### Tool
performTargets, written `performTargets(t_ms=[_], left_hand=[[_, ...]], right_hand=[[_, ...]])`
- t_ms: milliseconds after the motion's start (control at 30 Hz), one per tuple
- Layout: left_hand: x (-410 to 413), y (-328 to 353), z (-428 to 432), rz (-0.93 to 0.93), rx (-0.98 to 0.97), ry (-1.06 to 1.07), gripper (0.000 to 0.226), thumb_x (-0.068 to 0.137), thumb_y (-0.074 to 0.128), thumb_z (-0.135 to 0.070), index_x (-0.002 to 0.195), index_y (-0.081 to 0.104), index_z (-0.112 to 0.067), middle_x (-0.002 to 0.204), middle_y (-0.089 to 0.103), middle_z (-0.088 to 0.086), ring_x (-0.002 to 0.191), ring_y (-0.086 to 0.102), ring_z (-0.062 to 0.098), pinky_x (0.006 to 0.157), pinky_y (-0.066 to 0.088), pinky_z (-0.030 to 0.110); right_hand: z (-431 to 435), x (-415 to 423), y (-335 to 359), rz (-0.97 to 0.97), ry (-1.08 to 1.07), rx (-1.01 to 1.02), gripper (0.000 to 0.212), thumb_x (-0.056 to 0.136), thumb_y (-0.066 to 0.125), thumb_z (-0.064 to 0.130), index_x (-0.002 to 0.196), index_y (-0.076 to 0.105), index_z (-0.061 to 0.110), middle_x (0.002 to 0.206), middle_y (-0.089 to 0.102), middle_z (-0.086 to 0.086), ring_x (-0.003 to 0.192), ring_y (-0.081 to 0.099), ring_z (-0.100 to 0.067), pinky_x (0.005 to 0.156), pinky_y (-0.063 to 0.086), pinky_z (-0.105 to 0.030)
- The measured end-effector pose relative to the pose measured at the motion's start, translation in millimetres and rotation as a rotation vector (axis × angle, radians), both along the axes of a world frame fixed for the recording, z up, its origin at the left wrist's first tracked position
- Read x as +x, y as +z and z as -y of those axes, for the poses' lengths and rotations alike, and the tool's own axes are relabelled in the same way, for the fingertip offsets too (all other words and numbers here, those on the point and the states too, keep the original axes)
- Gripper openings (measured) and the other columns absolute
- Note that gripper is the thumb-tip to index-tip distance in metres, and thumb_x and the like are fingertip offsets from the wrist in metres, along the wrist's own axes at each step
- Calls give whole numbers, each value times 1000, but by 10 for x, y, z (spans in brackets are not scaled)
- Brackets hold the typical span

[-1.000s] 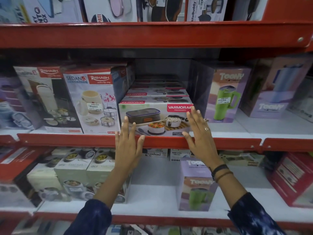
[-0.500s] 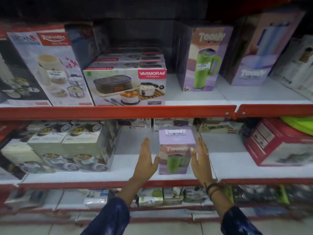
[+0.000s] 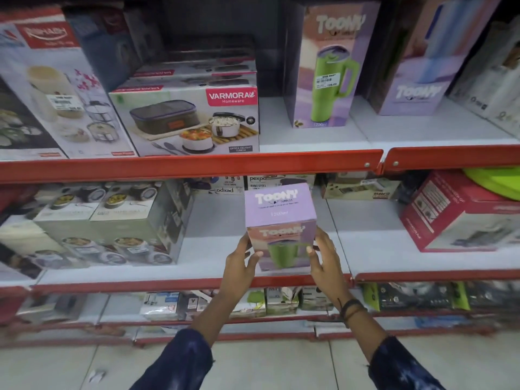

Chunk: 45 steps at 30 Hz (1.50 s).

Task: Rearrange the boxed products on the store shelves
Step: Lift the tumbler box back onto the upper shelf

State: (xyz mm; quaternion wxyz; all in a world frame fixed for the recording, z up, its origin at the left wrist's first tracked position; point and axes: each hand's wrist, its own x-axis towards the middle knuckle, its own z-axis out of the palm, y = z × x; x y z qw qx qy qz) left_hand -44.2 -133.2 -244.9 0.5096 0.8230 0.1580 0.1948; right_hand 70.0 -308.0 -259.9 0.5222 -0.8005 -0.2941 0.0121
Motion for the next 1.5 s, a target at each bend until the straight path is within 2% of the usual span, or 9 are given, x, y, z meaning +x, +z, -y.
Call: performTargets(t_ms=[100, 333, 500, 800, 1000, 1100, 1167, 1333, 1500], left_hand=[[-127, 177, 59, 97, 0, 98, 52, 93, 50, -40, 138, 42, -16, 131, 60, 2, 116, 58, 15, 98, 43, 18], [-200, 987, 3, 331, -34, 196, 42, 89, 60, -33, 128, 57, -18, 118, 68, 4, 101, 65, 8, 78, 51, 14], [-205, 1270, -58, 396, -64, 206, 39, 86, 64, -35, 122, 64, -21, 107, 67, -20, 100, 62, -6, 77, 51, 13], [-223, 1258, -74, 391, -87, 229, 46, 82, 66, -41, 122, 63, -17, 116, 70, -1, 104, 63, -1, 81, 54, 20], [-123, 1596, -2, 499, -52, 206, 53, 76, 69, -48, 119, 66, -17, 109, 71, -13, 97, 64, -7, 79, 53, 16], [36, 1880, 51, 574, 25, 171, 47, 79, 70, -42, 118, 66, -15, 100, 69, -28, 94, 64, -7, 80, 50, 13], [179, 2094, 90, 609, 90, 154, 46, 82, 66, -38, 121, 64, -14, 108, 71, -13, 93, 66, -3, 81, 53, 19], [644, 2462, 192, 685, 156, 119, 45, 89, 62, -28, 130, 55, -10, 116, 69, 3, 101, 66, 4, 86, 57, 30], [1139, 2415, 236, 695, 157, 111, 47, 91, 59, -21, 135, 49, -10, 124, 65, 10, 109, 63, 14, 94, 51, 26]], right_hand=[[31, -141, 227, 10, -9, 113, 44, 95, 41, 35, 139, 40, 29, 143, 46, -5, 128, 48, -29, 104, 41, -55], [-96, -191, 975, 65, -41, 411, 40, 90, 56, 23, 122, 49, 47, 125, 58, 13, 109, 52, 15, 86, 41, -4], [-148, -149, 1237, 61, 13, 489, 34, 90, 58, 32, 120, 54, 48, 129, 59, 5, 122, 55, -14, 102, 44, -34], [-166, -168, 1209, 78, 27, 488, 43, 89, 55, 32, 129, 56, 18, 126, 59, -4, 108, 56, 8, 84, 44, -8], [-94, -65, 1494, 190, -57, 545, 34, 91, 56, 32, 124, 56, 26, 128, 60, -3, 123, 54, -25, 104, 44, -47], [-23, 67, 1812, 338, -118, 557, 42, 92, 51, 48, 127, 52, 25, 124, 58, 18, 118, 56, -17, 103, 45, -41], [26, 183, 2045, 471, -139, 563, 44, 94, 46, 50, 130, 50, 26, 121, 55, 32, 111, 57, -12, 97, 48, -35], [110, 618, 2423, 599, -163, 520, 60, 86, 64, 41, 136, 47, 12, 131, 55, 6, 117, 57, -26, 98, 46, -55], [95, 1089, 2433, 563, -126, 435, 65, 83, 71, 27, 141, 42, 16, 131, 51, 15, 121, 51, -14, 102, 45, -40]])
